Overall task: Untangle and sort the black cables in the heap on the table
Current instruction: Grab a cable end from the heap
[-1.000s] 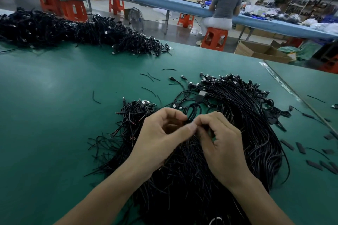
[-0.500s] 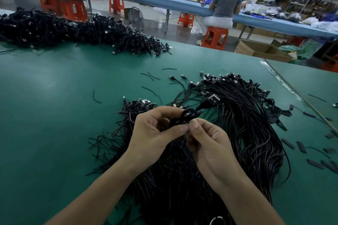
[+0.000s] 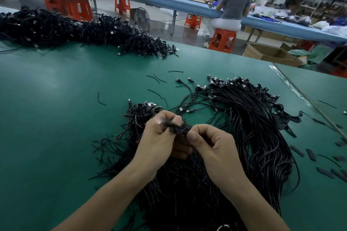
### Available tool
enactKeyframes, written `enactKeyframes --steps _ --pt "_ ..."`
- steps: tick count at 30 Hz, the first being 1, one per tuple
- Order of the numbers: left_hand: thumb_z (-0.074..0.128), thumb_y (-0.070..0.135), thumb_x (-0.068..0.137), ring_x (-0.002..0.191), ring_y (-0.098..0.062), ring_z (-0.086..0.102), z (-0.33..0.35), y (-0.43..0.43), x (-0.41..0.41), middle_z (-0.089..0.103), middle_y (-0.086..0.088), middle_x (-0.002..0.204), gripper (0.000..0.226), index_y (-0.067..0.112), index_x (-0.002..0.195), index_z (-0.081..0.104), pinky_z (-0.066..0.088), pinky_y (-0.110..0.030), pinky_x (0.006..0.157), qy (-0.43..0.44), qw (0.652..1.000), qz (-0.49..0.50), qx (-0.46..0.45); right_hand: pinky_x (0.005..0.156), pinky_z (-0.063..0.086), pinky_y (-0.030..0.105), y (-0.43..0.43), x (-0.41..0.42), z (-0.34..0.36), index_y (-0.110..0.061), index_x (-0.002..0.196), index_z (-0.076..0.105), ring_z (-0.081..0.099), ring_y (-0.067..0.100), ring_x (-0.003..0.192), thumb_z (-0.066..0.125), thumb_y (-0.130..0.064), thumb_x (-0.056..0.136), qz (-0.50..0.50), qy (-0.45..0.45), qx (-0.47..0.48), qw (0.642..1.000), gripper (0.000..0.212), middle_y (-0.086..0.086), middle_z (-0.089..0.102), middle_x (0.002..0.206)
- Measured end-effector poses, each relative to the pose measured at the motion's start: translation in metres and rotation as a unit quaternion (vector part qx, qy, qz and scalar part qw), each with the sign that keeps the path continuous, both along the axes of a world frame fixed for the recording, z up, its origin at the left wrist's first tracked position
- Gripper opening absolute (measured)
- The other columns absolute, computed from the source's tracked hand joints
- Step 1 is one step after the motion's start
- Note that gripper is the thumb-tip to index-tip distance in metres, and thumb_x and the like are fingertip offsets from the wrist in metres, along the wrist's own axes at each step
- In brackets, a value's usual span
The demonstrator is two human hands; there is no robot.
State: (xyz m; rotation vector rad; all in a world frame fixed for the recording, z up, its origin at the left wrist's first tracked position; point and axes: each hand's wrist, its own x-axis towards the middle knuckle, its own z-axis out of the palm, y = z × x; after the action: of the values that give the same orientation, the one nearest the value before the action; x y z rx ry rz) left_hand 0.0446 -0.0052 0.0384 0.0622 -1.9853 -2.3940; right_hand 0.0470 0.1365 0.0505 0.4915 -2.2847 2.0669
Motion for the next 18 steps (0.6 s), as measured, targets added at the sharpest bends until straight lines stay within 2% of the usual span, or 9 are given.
enactKeyframes --steps 2,4,6,8,10,12,14,16,18 --pt "0.053 0.023 0.102 0.06 -0.027 0.07 -0.001 -0.001 -0.002 0.069 -0.011 0.073 0.02 0.012 0.087 0.062 0.056 -0.031 0.051 -0.022 0.997 -0.002 0.076 0.059 0.046 0.014 0.001 -0.001 -0.003 -0.017 0.076 0.067 0.055 0.001 0.062 0.064 -0.008 0.093 -0.035 0.022 0.041 0.998 0.019 -0.009 0.063 0.066" --pt "0.059 0.025 0.095 0.068 -0.022 0.069 -0.001 -0.002 -0.003 0.068 -0.009 0.079 0.018 0.011 0.087 0.064 0.058 -0.032 0.059 -0.031 0.99 -0.021 0.133 0.057 0.048 0.019 0.004 -0.002 -0.005 -0.021 0.077 0.068 0.056 0.01 0.061 0.064 -0.012 0.094 -0.067 0.05 0.081 0.993 0.019 -0.006 0.065 0.068" --pt "0.072 0.032 0.081 0.073 -0.018 0.066 0.0 -0.005 -0.004 0.067 -0.005 0.082 0.017 0.017 0.087 0.068 0.057 -0.03 0.065 -0.031 0.991 -0.032 0.123 0.061 0.049 0.022 0.007 -0.002 -0.007 -0.024 0.08 0.068 0.058 0.012 0.064 0.065 -0.017 0.094 -0.075 0.063 0.101 0.99 0.015 -0.007 0.067 0.072" --pt "0.084 0.036 0.063 0.08 -0.02 0.069 0.001 -0.006 -0.004 0.072 -0.005 0.084 0.037 0.021 0.094 0.069 0.056 -0.03 0.071 -0.034 0.993 -0.036 0.104 0.063 0.048 0.017 0.008 -0.002 -0.009 -0.025 0.084 0.069 0.061 0.003 0.068 0.064 -0.017 0.094 -0.067 0.055 0.102 0.991 0.014 -0.012 0.069 0.074" --pt "0.093 0.025 0.061 0.087 -0.019 0.071 0.0 -0.006 -0.004 0.076 -0.007 0.09 0.056 0.02 0.11 0.065 0.055 -0.029 0.08 -0.015 0.994 -0.039 0.104 0.063 0.047 0.013 0.008 -0.003 -0.011 -0.025 0.083 0.069 0.06 -0.001 0.067 0.063 -0.016 0.095 -0.063 0.04 0.094 0.993 0.016 -0.013 0.069 0.073" --pt "0.086 0.013 0.069 0.088 -0.02 0.068 -0.001 -0.007 -0.003 0.076 -0.009 0.099 0.061 0.022 0.123 0.06 0.056 -0.028 0.085 0.027 0.994 -0.055 0.088 0.057 0.043 0.012 0.009 -0.006 -0.011 -0.023 0.079 0.069 0.052 -0.001 0.059 0.063 -0.017 0.095 -0.063 0.019 0.068 0.996 0.018 -0.013 0.064 0.066" --pt "0.079 0.005 0.075 0.083 -0.016 0.058 -0.004 -0.007 0.0 0.076 -0.005 0.105 0.062 0.027 0.129 0.058 0.053 -0.022 0.082 0.071 0.994 -0.074 0.046 0.054 0.041 0.014 0.01 -0.008 -0.012 -0.021 0.077 0.069 0.047 0.001 0.056 0.063 -0.025 0.092 -0.061 0.01 0.046 0.997 0.016 -0.013 0.061 0.062" --pt "0.072 -0.004 0.082 0.082 -0.01 0.053 -0.005 -0.007 0.001 0.076 0.0 0.106 0.054 0.029 0.124 0.065 0.048 -0.019 0.079 0.112 0.991 -0.074 -0.001 0.054 0.041 0.018 0.012 -0.009 -0.011 -0.021 0.079 0.07 0.046 0.006 0.058 0.064 -0.041 0.085 -0.058 0.006 0.046 0.997 0.022 -0.009 0.059 0.063" --pt "0.058 -0.006 0.083 0.085 -0.006 0.06 -0.004 -0.006 0.003 0.076 -0.001 0.101 0.042 0.023 0.108 0.074 0.047 -0.017 0.079 0.149 0.987 -0.067 -0.01 0.053 0.039 0.022 0.012 -0.011 -0.011 -0.022 0.081 0.07 0.043 0.01 0.058 0.064 -0.051 0.079 -0.055 -0.004 0.048 0.997 0.029 -0.006 0.055 0.062"
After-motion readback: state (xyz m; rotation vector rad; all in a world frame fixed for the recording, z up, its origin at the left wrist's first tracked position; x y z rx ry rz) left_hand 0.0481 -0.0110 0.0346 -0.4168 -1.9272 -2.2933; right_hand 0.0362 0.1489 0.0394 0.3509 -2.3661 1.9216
